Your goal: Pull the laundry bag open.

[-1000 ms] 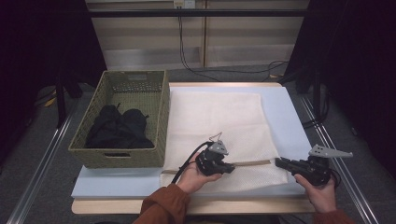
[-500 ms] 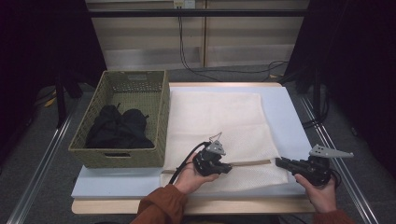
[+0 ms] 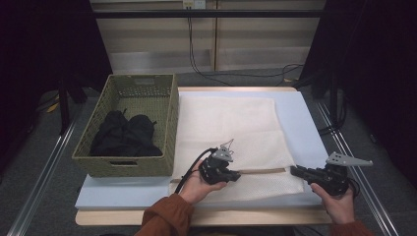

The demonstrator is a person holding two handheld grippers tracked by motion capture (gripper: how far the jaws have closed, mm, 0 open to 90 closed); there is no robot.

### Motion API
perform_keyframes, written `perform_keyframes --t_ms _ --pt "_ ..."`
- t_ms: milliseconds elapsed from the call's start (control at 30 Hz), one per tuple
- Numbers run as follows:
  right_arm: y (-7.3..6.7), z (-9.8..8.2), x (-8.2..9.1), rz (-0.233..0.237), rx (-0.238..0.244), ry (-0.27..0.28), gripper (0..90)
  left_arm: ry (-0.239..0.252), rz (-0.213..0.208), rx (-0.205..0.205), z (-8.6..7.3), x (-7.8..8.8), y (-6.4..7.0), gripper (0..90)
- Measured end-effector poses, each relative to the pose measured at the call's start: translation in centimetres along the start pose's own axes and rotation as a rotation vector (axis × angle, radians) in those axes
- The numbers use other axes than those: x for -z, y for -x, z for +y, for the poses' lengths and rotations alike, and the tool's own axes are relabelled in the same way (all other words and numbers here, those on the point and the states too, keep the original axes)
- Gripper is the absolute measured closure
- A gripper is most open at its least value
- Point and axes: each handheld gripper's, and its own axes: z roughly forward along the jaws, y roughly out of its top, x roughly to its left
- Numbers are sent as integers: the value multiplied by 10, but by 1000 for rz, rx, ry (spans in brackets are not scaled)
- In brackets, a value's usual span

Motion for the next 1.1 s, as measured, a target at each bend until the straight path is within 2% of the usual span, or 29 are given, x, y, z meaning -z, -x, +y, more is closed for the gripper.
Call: perform_keyframes --t_ms 33,200,267,300,367,533,900,933,1033,1067,1100 --pt "0 0 0 -2 -2 1 849 29 -5 9 -1 0 0 872" --pt "0 0 0 -2 -2 2 849 16 1 7 -3 2 -1 872" --pt "0 0 0 -4 -3 0 849 -6 10 -8 -4 4 -2 872" --pt "0 0 1 -4 -1 0 849 7 8 8 -6 5 -2 872" --pt "0 0 0 -1 -1 -3 849 -3 15 -1 -6 6 -3 872" --pt "0 0 0 -3 0 -2 848 8 9 3 -6 7 -2 872" --pt "0 0 0 -6 -1 -8 849 -2 17 4 -10 9 -3 872" --pt "0 0 0 -5 -1 -13 849 -11 18 -9 -10 9 -4 872" --pt "0 0 0 -9 -1 -18 849 -12 28 -2 -13 12 -4 872" --pt "0 -1 -1 -8 -3 -17 849 -25 30 -11 -13 13 -5 872" --pt "0 0 0 -5 -2 -19 849 -8 27 10 -14 13 -5 872"
